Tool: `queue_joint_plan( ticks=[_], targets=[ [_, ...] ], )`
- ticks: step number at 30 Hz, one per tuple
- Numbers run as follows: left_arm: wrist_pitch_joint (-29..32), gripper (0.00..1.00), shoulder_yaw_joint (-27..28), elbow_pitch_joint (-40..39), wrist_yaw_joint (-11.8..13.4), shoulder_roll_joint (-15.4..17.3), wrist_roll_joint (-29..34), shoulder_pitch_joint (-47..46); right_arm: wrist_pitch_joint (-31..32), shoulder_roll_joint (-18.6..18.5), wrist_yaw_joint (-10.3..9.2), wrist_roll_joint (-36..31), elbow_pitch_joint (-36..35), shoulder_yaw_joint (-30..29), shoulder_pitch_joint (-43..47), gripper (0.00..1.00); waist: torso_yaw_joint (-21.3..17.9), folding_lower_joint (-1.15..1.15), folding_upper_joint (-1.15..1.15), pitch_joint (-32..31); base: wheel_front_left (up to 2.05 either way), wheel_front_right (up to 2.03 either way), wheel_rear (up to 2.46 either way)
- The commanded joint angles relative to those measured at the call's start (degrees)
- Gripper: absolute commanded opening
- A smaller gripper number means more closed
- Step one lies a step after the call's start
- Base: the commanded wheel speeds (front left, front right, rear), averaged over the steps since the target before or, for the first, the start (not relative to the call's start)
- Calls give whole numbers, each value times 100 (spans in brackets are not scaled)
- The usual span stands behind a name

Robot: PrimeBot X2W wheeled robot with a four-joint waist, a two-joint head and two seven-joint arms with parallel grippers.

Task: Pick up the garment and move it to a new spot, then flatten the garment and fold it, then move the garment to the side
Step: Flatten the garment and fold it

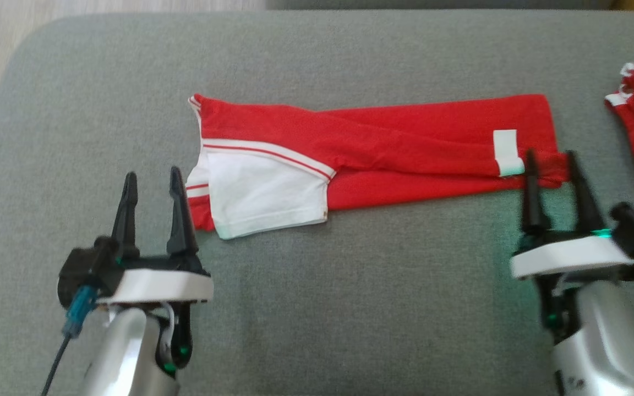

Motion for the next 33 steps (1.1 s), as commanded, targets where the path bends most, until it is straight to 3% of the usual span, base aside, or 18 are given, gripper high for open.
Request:
queue_joint_plan(
  ticks=[1,14,22,23,24,28,33],
  targets=[
    [-45,100,225,-157,-19,28,53,-289,-35,12,-4,-83,-126,33,-205,100,41,0,0,67,0,0,0],
    [-45,100,419,88,-389,-142,306,-647,442,13,-4,-1672,1986,-2233,-1700,100,467,0,0,616,0,0,0],
    [-46,100,400,98,-355,-147,182,-666,518,13,-4,-1943,3069,-2189,-1953,100,555,0,0,598,0,0,0],
    [-46,100,399,89,-345,-148,172,-666,532,13,-4,-2003,3161,-2207,-1963,93,553,0,0,589,0,0,0],
    [-46,100,399,69,-326,-148,161,-660,523,13,-4,-2082,3317,-2236,-2009,0,538,0,0,564,0,0,0],
    [-46,100,444,45,-303,-148,179,-622,371,13,-4,-2226,3354,-2324,-2104,0,455,0,0,516,0,0,0],
    [-46,100,511,42,-323,-148,230,-558,222,13,-4,-2756,2934,-2859,-2114,0,219,0,0,346,0,0,0]
  ],
)
